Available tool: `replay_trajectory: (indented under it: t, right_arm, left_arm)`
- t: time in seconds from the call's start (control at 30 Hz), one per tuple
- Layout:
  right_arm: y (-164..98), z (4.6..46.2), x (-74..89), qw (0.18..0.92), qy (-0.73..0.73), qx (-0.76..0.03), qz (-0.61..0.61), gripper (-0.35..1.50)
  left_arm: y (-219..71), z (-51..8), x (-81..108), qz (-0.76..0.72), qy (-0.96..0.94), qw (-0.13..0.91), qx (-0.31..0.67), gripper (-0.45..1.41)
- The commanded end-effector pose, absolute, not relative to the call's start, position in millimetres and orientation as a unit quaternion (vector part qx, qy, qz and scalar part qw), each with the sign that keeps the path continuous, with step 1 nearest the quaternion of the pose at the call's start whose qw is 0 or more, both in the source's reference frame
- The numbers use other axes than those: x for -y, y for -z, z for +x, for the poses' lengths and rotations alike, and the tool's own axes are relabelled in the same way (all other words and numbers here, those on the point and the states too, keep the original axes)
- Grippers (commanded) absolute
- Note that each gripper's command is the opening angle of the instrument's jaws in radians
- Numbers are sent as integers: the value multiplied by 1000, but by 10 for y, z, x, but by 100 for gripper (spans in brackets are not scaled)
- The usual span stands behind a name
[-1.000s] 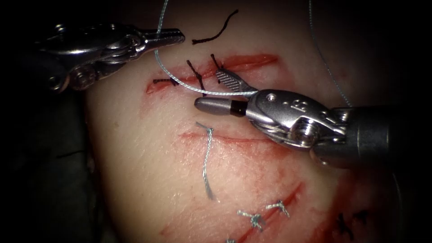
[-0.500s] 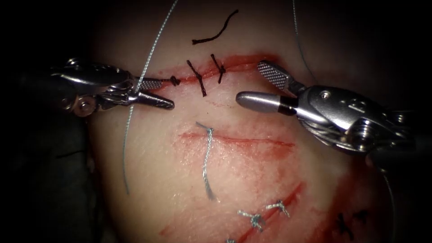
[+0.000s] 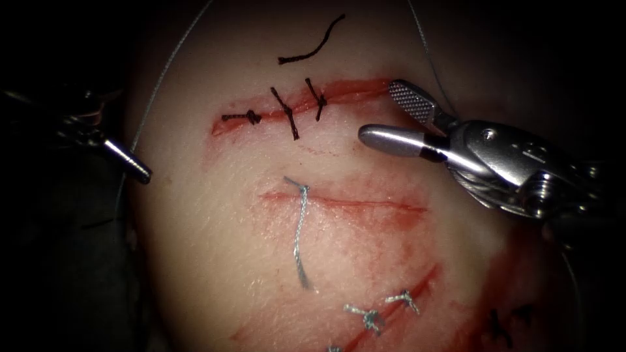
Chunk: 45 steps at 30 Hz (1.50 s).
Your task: Wound Closure
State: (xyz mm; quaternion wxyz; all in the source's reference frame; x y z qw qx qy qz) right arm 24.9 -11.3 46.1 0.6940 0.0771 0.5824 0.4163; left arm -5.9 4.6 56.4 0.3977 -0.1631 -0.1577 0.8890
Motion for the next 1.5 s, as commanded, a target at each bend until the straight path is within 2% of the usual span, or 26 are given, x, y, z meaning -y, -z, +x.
replay_trajectory:
  t: [0.03, 0.23, 0.37, 0.4, 0.43, 0.53, 0.63, 0.67, 0.83, 1.1, 1.23, 1.43, 1.47, 1.5]
  right_arm:
    - [-461, 259, 114, 694, -415, -584, 77, 133]
    - [-458, 265, 119, 689, -425, -582, 83, 133]
    - [-455, 267, 122, 686, -429, -581, 86, 133]
    - [-455, 266, 123, 685, -430, -581, 88, 135]
    - [-455, 264, 123, 684, -432, -581, 90, 135]
    - [-456, 260, 121, 684, -432, -581, 90, 133]
    - [-457, 258, 120, 683, -434, -580, 92, 133]
    - [-457, 257, 120, 683, -434, -580, 92, 133]
    - [-457, 256, 120, 679, -440, -580, 97, 133]
    - [-456, 258, 122, 676, -445, -579, 100, 135]
    - [-455, 259, 123, 674, -449, -578, 103, 135]
    - [-455, 259, 123, 674, -449, -578, 103, 135]
    - [-455, 259, 123, 674, -449, -578, 103, 135]
    - [-455, 259, 123, 674, -449, -578, 103, 135]
  left_arm:
    - [-564, -58, -49, -148, -893, 400, 139, 140]
    - [-555, -26, -68, -78, -901, 425, 39, 140]
    - [-548, -43, -84, -128, -915, 380, 38, 120]
    - [-545, -69, -82, -221, -923, 312, 56, 108]
    - [-544, -105, -71, -288, -925, 238, 61, 105]
    - [-549, -156, -42, -320, -935, 142, 65, 96]
    - [-558, -190, -2, -351, -935, 20, 50, 54]
    - [-562, -198, 9, -360, -931, -24, 44, 49]
    - [-588, -234, 39, -398, -901, -165, 45, 52]
    - [-615, -241, 53, -396, -889, -224, 52, 54]
    - [-629, -242, 69, -387, -895, -197, 103, 56]
    - [-638, -247, 71, -385, -896, -178, 130, 66]
    - [-639, -249, 70, -385, -897, -168, 141, 56]
    - [-639, -249, 70, -383, -899, -152, 150, 29]
